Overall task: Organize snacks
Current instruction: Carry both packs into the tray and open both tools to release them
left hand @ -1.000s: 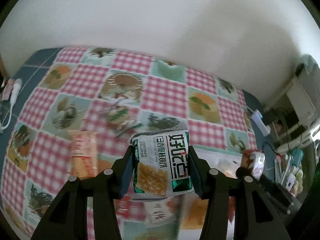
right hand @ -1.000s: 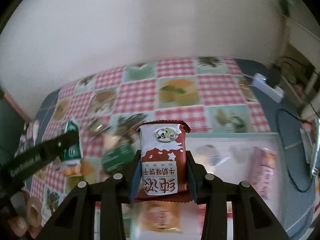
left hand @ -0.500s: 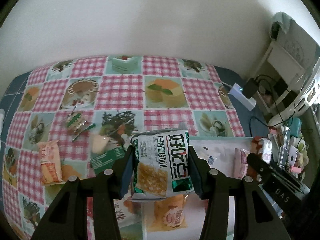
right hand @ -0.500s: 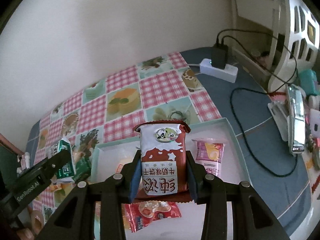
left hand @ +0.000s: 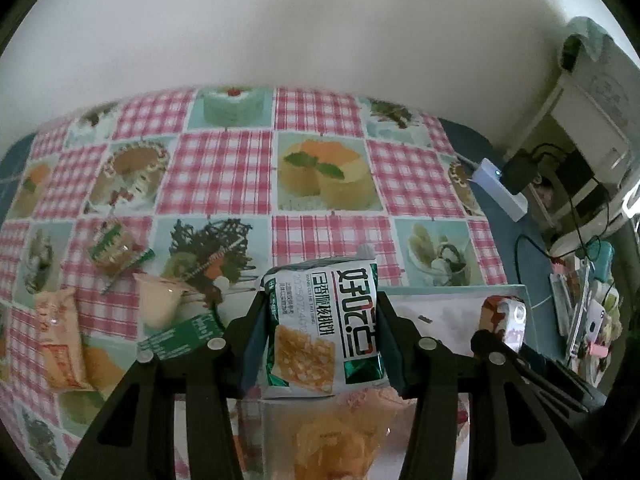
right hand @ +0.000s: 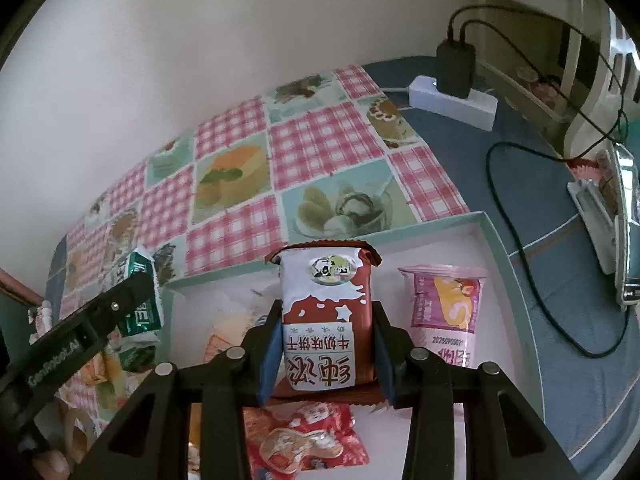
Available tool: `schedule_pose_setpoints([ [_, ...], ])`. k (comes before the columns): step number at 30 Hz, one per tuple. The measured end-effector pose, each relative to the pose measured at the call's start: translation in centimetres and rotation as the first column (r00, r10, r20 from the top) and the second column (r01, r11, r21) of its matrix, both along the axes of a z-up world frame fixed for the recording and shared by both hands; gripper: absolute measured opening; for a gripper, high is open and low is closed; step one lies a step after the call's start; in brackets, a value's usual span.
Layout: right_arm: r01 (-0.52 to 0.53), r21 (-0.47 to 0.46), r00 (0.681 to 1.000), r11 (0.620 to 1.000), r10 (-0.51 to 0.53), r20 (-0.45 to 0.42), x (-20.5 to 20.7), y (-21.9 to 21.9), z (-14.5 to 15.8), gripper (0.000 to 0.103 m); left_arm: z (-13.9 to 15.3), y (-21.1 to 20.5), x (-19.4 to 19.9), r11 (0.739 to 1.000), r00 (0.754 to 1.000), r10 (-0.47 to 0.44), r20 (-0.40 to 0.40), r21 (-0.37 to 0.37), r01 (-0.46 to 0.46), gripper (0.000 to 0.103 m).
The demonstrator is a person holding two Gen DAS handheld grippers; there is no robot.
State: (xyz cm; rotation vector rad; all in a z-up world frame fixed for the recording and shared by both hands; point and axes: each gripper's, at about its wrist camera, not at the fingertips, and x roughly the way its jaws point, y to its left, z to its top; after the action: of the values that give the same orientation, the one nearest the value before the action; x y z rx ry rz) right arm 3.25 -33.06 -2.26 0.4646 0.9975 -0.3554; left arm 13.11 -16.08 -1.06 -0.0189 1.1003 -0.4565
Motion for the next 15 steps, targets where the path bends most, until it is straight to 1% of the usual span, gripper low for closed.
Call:
schedule_pose_setpoints([
  [8, -0.012, 0.008, 0.999, 1.000, 0.012, -0.031, 0.6, -0.2, -0.9, 0.042, -1.9, -0.9, 0.4, 1.000, 0.999, -0.015, -0.048, 0.020, 0.016, 0.052],
  [11, -0.016, 0.006, 0.999, 1.000, 0.016, -0.040, 0.7, -0.1, -1.1, 0.042, -2.1, -1.2, 0.3, 0.999, 0.998, -0.032, -0.060, 0.032, 0.034, 0.052],
  [15, 0.005, 0.012, 0.998, 1.000, -0.004, -0.055, 0.6, -0.5, -1.6, 0.042, -2.3, -1.5, 0.1, 0.998, 0.997, -0.042, -0.067, 0.049, 0.046, 0.052],
])
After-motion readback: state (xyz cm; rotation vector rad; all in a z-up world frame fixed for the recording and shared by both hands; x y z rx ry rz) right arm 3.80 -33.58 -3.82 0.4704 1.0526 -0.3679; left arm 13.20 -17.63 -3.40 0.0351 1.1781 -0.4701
